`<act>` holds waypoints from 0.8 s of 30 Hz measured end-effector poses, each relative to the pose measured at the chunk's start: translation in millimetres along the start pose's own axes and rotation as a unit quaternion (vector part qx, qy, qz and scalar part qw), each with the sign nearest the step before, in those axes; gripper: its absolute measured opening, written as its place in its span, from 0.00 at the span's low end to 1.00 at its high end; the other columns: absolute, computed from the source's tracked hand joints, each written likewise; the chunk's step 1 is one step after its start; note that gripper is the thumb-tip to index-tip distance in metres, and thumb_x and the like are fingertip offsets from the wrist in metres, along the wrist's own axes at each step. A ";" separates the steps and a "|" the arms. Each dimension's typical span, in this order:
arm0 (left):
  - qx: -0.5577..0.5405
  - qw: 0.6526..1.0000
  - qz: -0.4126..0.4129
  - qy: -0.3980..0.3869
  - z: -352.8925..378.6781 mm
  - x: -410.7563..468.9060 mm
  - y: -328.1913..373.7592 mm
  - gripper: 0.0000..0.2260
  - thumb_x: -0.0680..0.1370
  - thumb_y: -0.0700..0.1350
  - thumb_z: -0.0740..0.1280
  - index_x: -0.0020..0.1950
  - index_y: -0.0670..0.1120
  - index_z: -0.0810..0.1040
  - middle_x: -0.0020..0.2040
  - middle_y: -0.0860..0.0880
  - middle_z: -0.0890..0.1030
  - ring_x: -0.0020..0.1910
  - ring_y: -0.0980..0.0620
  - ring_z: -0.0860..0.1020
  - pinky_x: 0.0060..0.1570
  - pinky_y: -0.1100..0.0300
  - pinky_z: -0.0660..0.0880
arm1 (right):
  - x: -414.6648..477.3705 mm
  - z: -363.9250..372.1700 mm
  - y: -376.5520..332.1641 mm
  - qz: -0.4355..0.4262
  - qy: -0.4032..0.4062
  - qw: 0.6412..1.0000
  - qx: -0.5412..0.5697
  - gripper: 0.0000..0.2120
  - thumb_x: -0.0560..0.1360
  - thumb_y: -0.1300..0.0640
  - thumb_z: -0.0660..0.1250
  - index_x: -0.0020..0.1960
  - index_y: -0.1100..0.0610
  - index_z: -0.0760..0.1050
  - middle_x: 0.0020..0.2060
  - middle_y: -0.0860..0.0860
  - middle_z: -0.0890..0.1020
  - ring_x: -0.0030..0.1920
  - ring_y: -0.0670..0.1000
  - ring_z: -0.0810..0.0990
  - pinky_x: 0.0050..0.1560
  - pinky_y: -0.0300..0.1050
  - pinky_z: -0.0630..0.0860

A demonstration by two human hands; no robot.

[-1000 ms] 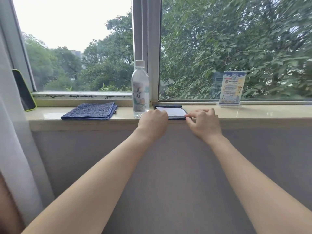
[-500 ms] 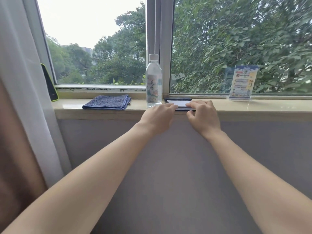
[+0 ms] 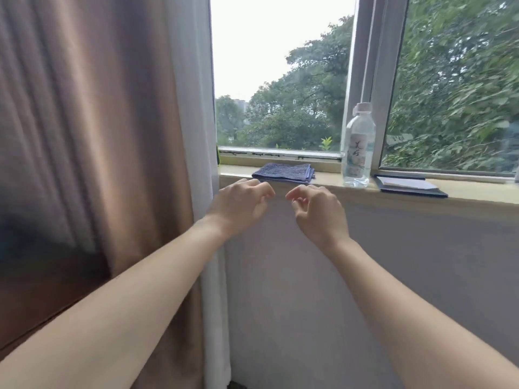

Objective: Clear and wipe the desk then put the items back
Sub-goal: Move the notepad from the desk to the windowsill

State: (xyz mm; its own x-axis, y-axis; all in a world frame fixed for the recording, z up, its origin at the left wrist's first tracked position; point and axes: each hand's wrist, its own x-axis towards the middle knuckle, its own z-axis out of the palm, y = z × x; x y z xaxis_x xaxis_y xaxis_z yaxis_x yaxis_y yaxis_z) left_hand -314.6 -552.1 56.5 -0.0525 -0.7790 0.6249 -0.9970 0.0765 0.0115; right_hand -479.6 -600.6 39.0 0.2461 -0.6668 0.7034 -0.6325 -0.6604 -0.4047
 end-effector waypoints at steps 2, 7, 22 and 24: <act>0.016 0.999 -0.040 -0.002 -16.5 -23.5 -25.7 0.13 0.80 0.46 0.58 0.62 0.56 0.76 0.59 0.56 0.78 0.61 0.53 0.73 0.54 0.55 0.72 | -4.0 22.0 -31.8 -0.018 -0.025 0.999 0.033 0.10 0.77 0.57 0.63 0.53 0.48 0.81 0.46 0.45 0.81 0.54 0.49 0.77 0.53 0.46 0.74; 0.065 0.991 -0.117 -0.001 -58.2 -94.0 -89.0 0.12 0.80 0.47 0.59 0.60 0.55 0.77 0.55 0.56 0.79 0.57 0.52 0.75 0.51 0.55 0.72 | -22.8 73.9 -109.9 -0.069 -0.102 0.986 0.114 0.12 0.76 0.58 0.62 0.51 0.47 0.81 0.47 0.46 0.82 0.51 0.51 0.78 0.50 0.46 0.75; 0.149 0.885 -0.442 -0.017 -183.7 -356.3 -215.0 0.12 0.79 0.45 0.60 0.60 0.57 0.77 0.53 0.58 0.79 0.51 0.53 0.78 0.48 0.56 0.75 | -131.6 204.5 -334.7 -0.200 -0.341 0.879 0.266 0.11 0.77 0.58 0.62 0.51 0.46 0.81 0.41 0.45 0.81 0.46 0.49 0.81 0.50 0.43 0.77; 0.152 0.861 -0.485 -0.013 -199.1 -393.7 -224.9 0.12 0.79 0.45 0.60 0.59 0.57 0.76 0.53 0.58 0.79 0.50 0.54 0.78 0.49 0.55 0.76 | -153.1 215.5 -364.0 -0.219 -0.371 0.857 0.281 0.11 0.77 0.59 0.62 0.51 0.46 0.80 0.42 0.45 0.82 0.45 0.48 0.81 0.49 0.42 0.78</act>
State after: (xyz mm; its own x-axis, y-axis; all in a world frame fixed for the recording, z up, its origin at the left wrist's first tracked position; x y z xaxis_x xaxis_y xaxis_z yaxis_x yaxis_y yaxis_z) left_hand -58.4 -138.6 -36.7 0.8157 -0.3988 0.4190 -0.5417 -0.7808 0.3112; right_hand -128.8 -332.5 -47.3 0.9014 -0.2104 0.3785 0.0431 -0.8262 -0.5617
